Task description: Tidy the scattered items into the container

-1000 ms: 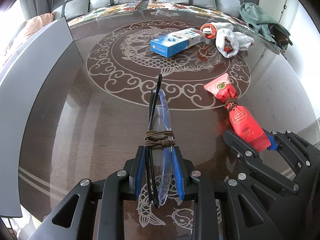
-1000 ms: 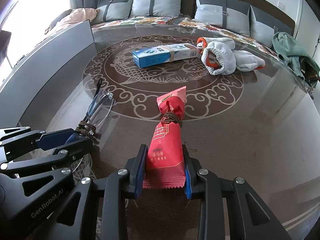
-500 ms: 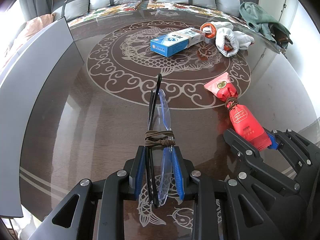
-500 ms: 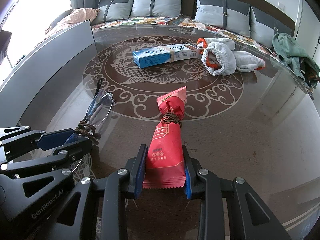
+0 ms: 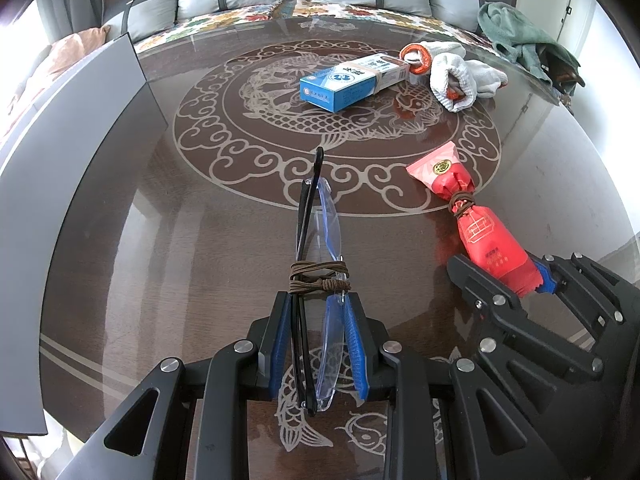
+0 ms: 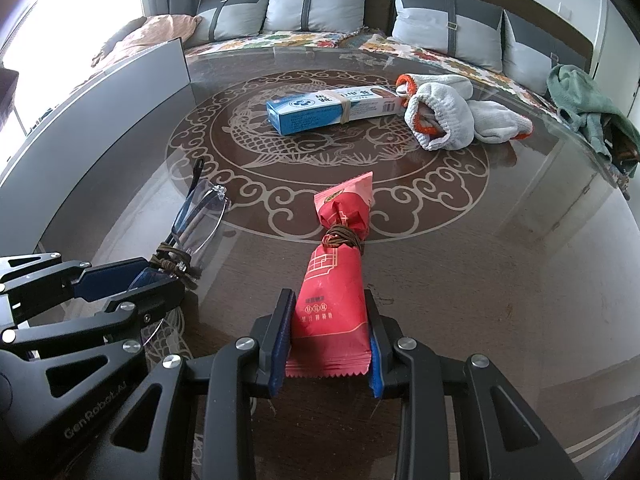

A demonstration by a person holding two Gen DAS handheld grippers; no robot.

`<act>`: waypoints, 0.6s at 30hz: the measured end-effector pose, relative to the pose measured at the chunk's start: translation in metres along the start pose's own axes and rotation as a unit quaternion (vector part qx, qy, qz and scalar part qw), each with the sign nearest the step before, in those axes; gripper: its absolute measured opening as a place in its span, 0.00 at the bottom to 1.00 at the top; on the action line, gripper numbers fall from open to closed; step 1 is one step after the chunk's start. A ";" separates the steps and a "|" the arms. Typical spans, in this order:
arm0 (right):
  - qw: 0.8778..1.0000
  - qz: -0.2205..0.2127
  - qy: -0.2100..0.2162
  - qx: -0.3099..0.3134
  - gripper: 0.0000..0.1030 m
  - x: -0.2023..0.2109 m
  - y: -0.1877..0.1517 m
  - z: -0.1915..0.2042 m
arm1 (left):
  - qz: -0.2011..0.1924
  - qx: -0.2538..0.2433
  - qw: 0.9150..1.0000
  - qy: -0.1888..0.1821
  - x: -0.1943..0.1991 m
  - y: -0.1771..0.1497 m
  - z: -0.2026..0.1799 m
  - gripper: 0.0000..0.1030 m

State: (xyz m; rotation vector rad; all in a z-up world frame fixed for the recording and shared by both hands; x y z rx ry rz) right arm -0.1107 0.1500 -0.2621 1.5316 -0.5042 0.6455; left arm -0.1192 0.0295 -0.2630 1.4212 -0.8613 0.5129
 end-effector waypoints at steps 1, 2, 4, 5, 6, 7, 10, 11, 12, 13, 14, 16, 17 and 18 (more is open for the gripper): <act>1.000 0.003 0.003 -0.007 0.30 0.001 0.000 -0.002 | 0.001 0.004 1.000 -0.003 0.001 -0.001 0.001 0.25; 1.000 0.005 0.006 -0.018 0.30 0.002 -0.001 -0.004 | 0.001 0.008 1.000 -0.005 0.002 -0.001 0.002 0.25; 0.999 0.005 0.013 -0.048 0.30 0.007 -0.002 -0.011 | 0.003 0.015 1.000 -0.010 0.004 -0.003 0.005 0.25; 0.998 0.004 0.015 -0.057 0.30 0.011 -0.003 -0.015 | 0.004 0.019 1.000 -0.013 0.006 -0.003 0.006 0.25; 0.998 0.000 0.016 -0.067 0.30 0.015 -0.004 -0.018 | 0.004 0.024 1.000 -0.017 0.007 -0.004 0.008 0.25; 0.997 -0.003 0.017 -0.075 0.30 0.019 -0.004 -0.021 | 0.003 0.033 0.999 -0.023 0.010 -0.004 0.010 0.25; 0.996 -0.016 0.022 -0.087 0.30 0.034 -0.002 -0.025 | -0.004 0.043 0.999 -0.033 0.019 -0.003 0.015 0.25; 0.996 -0.020 0.023 -0.089 0.30 0.038 -0.001 -0.025 | -0.008 0.047 0.998 -0.036 0.022 -0.002 0.016 0.25; 0.995 -0.023 0.025 -0.092 0.30 0.041 0.001 -0.025 | -0.010 0.050 0.998 -0.039 0.025 -0.001 0.016 0.25; 0.995 -0.027 0.029 -0.096 0.30 0.045 0.003 -0.024 | -0.013 0.052 0.998 -0.041 0.028 0.000 0.017 0.25; 0.994 -0.030 0.032 -0.099 0.30 0.049 0.005 -0.024 | -0.017 0.053 0.998 -0.043 0.031 0.002 0.018 0.25; 0.994 -0.035 0.034 -0.098 0.30 0.053 0.008 -0.021 | -0.025 0.056 0.997 -0.045 0.037 0.005 0.020 0.24; 0.994 -0.036 0.035 -0.097 0.30 0.054 0.009 -0.020 | -0.029 0.058 0.997 -0.045 0.040 0.007 0.022 0.24; 0.994 -0.037 0.035 -0.097 0.30 0.055 0.010 -0.020 | -0.032 0.061 0.997 -0.047 0.042 0.009 0.023 0.24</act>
Point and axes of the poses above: each gripper's, at about its wrist camera, not at the fingertips, and x roughly against the way its jaws point, z to its left, y to its top, the point moved 9 cm from there along -x, roughly the way its jaws point, and after that the axes turned 14 degrees about -z, right-handed, at the moved point
